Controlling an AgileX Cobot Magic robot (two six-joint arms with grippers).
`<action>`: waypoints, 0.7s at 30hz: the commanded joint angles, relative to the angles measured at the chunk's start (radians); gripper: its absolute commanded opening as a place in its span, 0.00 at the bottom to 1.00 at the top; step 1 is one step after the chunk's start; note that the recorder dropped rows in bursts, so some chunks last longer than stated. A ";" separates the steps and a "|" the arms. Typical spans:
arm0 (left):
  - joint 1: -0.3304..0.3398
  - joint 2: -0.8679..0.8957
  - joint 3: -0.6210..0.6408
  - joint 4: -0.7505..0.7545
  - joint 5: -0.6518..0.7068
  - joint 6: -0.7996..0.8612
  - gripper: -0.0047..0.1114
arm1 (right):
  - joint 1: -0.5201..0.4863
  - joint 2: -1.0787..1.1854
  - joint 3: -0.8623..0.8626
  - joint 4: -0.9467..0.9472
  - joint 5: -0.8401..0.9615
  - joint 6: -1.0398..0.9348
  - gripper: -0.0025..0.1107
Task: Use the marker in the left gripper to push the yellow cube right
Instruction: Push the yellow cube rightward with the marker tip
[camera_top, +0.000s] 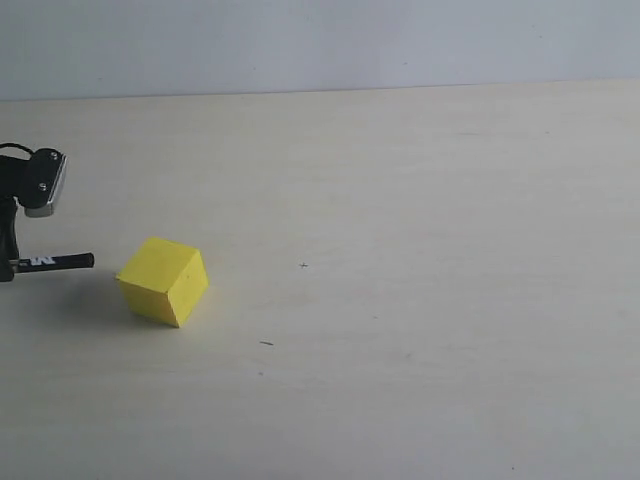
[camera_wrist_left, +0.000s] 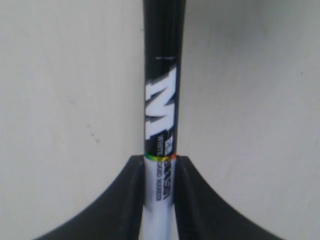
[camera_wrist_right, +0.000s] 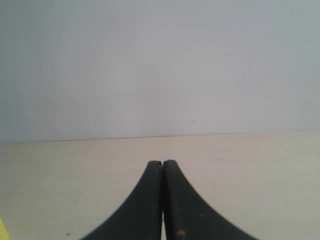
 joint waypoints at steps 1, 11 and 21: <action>-0.033 0.000 -0.001 -0.020 0.023 -0.003 0.04 | 0.001 -0.006 0.004 -0.005 -0.003 -0.003 0.02; -0.271 0.000 -0.001 -0.083 0.028 -0.005 0.04 | 0.001 -0.006 0.004 -0.005 -0.003 -0.003 0.02; -0.162 0.000 -0.001 -0.081 0.151 -0.052 0.04 | 0.001 -0.006 0.004 -0.005 -0.003 -0.003 0.02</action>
